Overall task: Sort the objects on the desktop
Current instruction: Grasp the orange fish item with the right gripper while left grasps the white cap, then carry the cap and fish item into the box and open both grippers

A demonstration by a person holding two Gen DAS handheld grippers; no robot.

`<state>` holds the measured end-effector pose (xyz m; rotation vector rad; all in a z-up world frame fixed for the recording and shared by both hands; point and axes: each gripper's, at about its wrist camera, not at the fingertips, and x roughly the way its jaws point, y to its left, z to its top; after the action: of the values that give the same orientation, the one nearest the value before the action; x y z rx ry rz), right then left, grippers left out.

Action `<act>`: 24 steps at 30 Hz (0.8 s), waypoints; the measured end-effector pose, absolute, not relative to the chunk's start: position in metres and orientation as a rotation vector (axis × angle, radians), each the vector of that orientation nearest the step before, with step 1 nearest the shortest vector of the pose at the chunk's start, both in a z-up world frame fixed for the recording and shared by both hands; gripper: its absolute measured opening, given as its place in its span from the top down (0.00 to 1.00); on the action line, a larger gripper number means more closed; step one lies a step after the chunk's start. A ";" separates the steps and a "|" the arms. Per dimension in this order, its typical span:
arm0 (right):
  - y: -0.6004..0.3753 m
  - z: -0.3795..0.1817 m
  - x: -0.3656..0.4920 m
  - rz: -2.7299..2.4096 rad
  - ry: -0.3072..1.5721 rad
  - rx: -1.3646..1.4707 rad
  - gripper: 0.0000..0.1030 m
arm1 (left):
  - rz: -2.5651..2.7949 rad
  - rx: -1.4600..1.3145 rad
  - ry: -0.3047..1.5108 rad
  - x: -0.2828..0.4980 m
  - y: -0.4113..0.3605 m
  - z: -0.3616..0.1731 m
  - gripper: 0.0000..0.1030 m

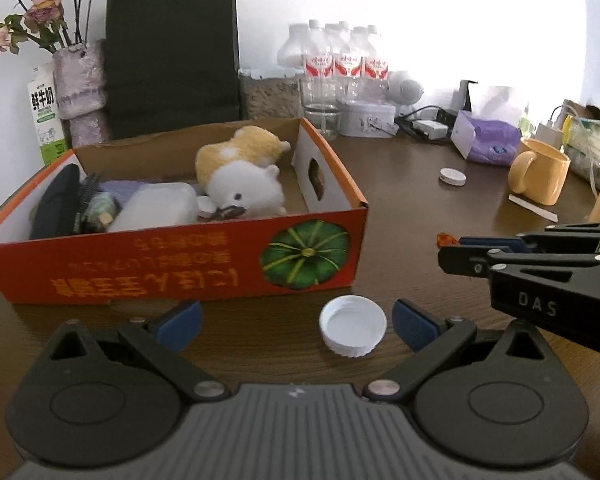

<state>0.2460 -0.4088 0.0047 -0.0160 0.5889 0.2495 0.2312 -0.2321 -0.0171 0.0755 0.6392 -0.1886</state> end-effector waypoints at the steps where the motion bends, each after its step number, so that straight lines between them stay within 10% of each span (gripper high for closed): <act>1: -0.412 0.004 0.246 0.251 0.591 -0.011 0.89 | -0.186 0.073 0.649 0.234 -0.235 -0.019 0.00; 8: -0.431 -0.008 0.253 0.274 0.614 0.055 0.89 | -0.160 0.060 0.695 0.243 -0.248 -0.030 0.05; 16: -0.426 -0.013 0.250 0.311 0.608 0.047 0.89 | -0.176 0.045 0.705 0.243 -0.252 -0.034 0.60; 24: -0.416 -0.012 0.245 0.321 0.593 0.025 0.89 | -0.195 0.035 0.702 0.240 -0.241 -0.030 0.61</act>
<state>0.2448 -0.4160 -0.0124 0.0248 0.5929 0.3209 0.2403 -0.2414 -0.0302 0.0348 0.7020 -0.1946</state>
